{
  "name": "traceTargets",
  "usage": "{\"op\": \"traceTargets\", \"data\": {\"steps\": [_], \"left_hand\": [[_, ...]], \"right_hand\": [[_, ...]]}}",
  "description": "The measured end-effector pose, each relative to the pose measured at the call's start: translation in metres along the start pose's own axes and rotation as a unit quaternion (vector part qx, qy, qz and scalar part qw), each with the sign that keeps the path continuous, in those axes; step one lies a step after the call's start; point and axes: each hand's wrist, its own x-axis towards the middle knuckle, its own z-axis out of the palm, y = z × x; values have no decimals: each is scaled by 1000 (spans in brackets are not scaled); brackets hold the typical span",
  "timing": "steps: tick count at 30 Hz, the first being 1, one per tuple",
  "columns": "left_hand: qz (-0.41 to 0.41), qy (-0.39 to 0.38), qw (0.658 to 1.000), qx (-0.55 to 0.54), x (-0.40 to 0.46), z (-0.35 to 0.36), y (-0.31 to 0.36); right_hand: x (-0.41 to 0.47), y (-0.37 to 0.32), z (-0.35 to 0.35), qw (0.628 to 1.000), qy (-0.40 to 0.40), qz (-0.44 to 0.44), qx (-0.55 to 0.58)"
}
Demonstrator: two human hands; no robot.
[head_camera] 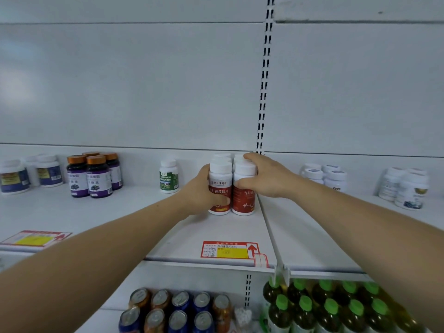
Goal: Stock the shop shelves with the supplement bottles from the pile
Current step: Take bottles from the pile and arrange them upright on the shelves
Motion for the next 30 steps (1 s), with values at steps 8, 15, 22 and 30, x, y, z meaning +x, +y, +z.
{"op": "traceTargets", "data": {"steps": [8,15,22,30], "left_hand": [[14,15,998,52,-2,-4,7],[16,12,996,84,-1,-9,13],[8,16,997,72,-4,-6,12],[19,15,995,98,-6,-8,17]], "right_hand": [[-11,-9,-11,999,-3,-6,-42],[-13,-9,-11,997,-18,-5,-69],[-12,-7,-8,998,-17,-8,-58],[-9,-7,-11,998,-14,5,-62]]}}
